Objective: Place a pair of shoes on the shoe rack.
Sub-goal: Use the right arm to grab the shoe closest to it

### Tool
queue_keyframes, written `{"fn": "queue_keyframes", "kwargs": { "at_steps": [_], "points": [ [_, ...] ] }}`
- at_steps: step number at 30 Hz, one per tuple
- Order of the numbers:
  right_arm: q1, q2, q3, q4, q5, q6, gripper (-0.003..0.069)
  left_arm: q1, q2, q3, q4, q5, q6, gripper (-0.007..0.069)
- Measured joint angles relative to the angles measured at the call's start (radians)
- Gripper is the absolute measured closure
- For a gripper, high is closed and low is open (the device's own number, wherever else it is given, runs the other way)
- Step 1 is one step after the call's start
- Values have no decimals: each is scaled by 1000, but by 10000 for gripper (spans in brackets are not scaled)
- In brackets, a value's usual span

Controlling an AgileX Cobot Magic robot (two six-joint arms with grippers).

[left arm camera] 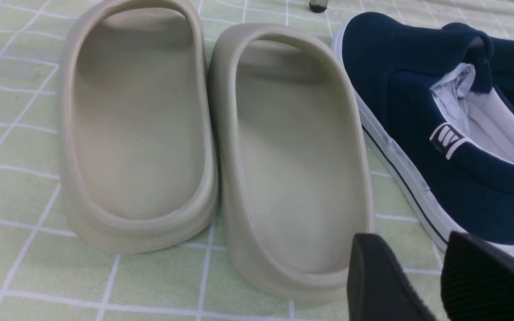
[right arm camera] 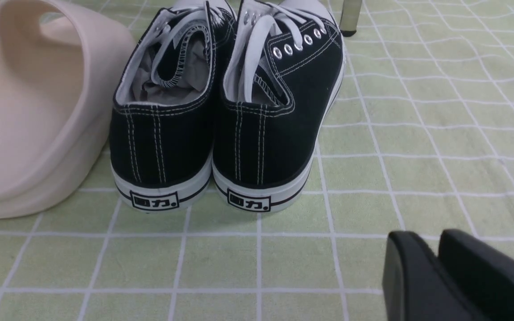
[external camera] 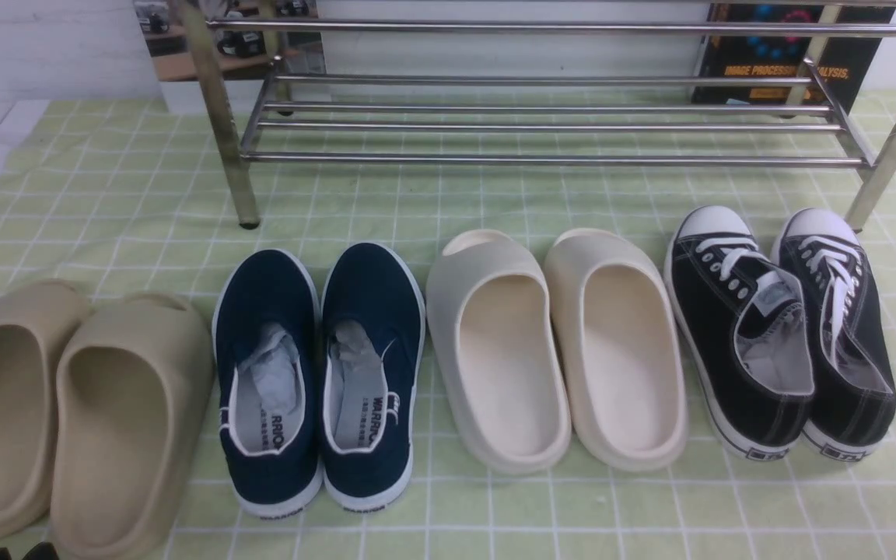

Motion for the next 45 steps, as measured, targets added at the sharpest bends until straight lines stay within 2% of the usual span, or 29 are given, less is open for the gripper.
{"fn": "queue_keyframes", "kwargs": {
  "at_steps": [14, 19, 22, 27, 32, 34, 37, 38, 41, 42, 43, 45],
  "points": [
    [0, 0, 0, 0, -2, 0, 514, 0, 0, 0, 0, 0, 0, 386],
    [0, 0, 9, 0, -71, 0, 508, 0, 0, 0, 0, 0, 0, 386],
    [0, 0, 10, -2, -151, 0, 505, 0, 0, 0, 0, 0, 0, 386],
    [0, 0, 10, -5, -453, 11, 497, 0, 0, 0, 0, 0, 0, 386],
    [0, 0, 10, -5, -782, 228, 493, 0, 0, 0, 0, 0, 0, 386],
    [0, 4, -1, -5, -901, 279, 496, 0, 0, 0, 0, 0, 0, 386],
    [0, 37, -69, -11, -912, 290, 524, 0, 0, 0, 0, 0, 0, 386],
    [0, 92, -183, -29, -855, 282, 580, 0, 0, 0, 0, 0, 0, 386],
    [0, 250, -404, -67, -692, 234, 658, 0, 0, 0, 0, 0, 0, 386],
    [0, 313, -495, -84, -609, 212, 661, 0, 0, 0, 0, 0, 0, 386],
    [0, 325, -495, -87, -609, 209, 661, 0, 0, 0, 0, 0, 0, 386],
    [0, 502, -654, -109, -418, 189, 659, 0, 0, 0, 0, 0, 0, 386]
  ]
}}
